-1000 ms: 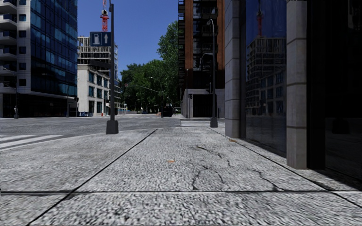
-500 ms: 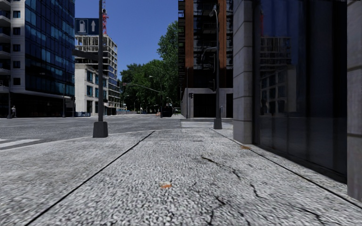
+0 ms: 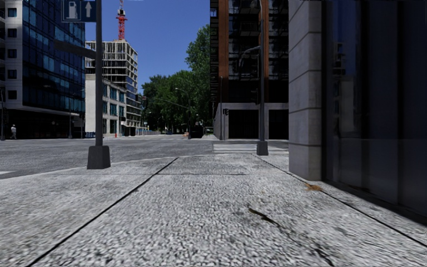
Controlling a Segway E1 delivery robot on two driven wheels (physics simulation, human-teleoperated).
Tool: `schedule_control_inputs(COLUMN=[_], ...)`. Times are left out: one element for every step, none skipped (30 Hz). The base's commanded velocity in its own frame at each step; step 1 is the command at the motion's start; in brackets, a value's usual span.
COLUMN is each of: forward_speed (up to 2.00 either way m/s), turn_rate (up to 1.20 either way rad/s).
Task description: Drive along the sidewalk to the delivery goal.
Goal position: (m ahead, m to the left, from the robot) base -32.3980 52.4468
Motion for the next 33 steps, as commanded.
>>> schedule_control_inputs(forward_speed=[2.00, 2.00, 2.00, 2.00, 2.00, 2.00, 2.00, 2.00, 2.00, 2.00, 2.00, 2.00, 2.00, 2.00, 2.00, 2.00, 2.00, 2.00, 2.00, 2.00, 2.00, 2.00, 2.00, 2.00, 2.00, 2.00, 2.00, 2.00, 2.00, 2.00, 2.00, 2.00, 2.00], turn_rate=[0.00, 0.07, 0.23, 0.23, 0.31, 0.34, 0.35, 0.35, 0.35, 0.35, 0.35, 0.35, 0.35, 0.35, 0.35, 0.36, 0.41, 0.46, 0.46, 0.52, 0.68, 0.80, 0.80, 0.85, 0.89, 0.92, 0.93, 0.93, 0.93, 0.93, 0.93, 0.93, 0.94])
